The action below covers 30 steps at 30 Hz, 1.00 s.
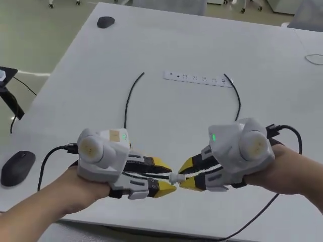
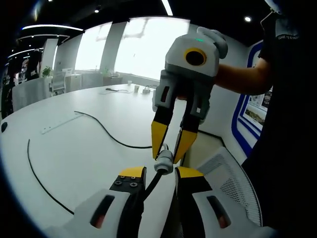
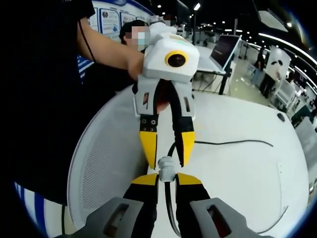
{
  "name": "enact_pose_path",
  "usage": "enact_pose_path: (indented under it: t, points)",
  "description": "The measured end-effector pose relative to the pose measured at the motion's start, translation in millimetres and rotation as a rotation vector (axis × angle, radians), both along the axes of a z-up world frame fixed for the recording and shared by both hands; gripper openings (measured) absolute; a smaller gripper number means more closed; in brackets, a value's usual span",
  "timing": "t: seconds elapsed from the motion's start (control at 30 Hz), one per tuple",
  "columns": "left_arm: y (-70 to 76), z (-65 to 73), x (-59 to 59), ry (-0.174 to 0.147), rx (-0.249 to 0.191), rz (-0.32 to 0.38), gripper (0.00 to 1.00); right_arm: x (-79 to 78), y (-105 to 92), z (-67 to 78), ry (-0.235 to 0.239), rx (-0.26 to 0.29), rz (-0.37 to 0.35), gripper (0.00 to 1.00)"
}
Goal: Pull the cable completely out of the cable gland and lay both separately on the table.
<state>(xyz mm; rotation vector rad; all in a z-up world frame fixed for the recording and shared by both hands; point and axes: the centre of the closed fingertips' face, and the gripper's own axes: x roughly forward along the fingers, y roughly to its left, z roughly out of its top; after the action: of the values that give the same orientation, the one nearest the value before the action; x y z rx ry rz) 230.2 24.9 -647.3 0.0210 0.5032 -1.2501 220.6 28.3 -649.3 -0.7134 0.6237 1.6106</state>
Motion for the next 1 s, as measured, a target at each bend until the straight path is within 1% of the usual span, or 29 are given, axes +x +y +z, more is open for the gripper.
enact_pose_path:
  t: [0.17,0.27,0.37,0.4,0.47,0.57,0.63,0.7,0.83,0.93,1.0]
  points:
    - [-0.6,0.2,-2.3,0.005,-0.009,-0.008,0.19,-1.8,0.8,-1.0,-0.018,0.004,0.021,0.07]
    - [-1.4,-0.9,-3.8,0.0,-0.01,-0.014,0.18,-2.5,0.6,-2.1,-0.021,0.006,0.03,0.07]
    - [-2.7,0.0,-4.9,-0.002,-0.022,-0.02,0.16,-3.2,0.3,-3.9,-0.023,0.009,0.035,0.07]
    - [-2.8,-0.3,-5.1,-0.008,-0.018,-0.022,0.16,-3.2,0.3,-4.2,-0.024,0.011,0.036,0.07]
    - [-2.9,-0.5,-5.1,-0.01,-0.018,-0.022,0.16,-3.1,0.1,-4.4,-0.026,0.016,0.036,0.07]
    - [-2.6,0.2,-2.9,-0.015,-0.018,-0.007,0.16,-0.5,-0.4,-3.7,-0.033,0.036,0.025,0.07]
    - [-2.3,0.4,-3.3,0.016,-0.025,0.002,0.16,-0.8,-0.5,-3.3,-0.033,0.053,0.023,0.07]
    - [-1.5,0.8,-2.3,0.005,-0.017,0.006,0.16,-0.5,0.3,-2.8,-0.048,0.073,0.023,0.08]
    - [-1.6,1.7,-2.3,0.004,-0.001,0.006,0.15,0.5,1.0,-1.9,-0.049,0.094,0.009,0.09]
    - [-2.8,2.0,-2.4,-0.004,0.012,-0.006,0.15,0.6,0.5,-1.6,-0.026,0.104,-0.02,0.09]
    - [-3.5,2.0,-3.2,-0.016,0.022,-0.021,0.15,0.0,-0.7,-1.0,-0.004,0.114,-0.037,0.09]
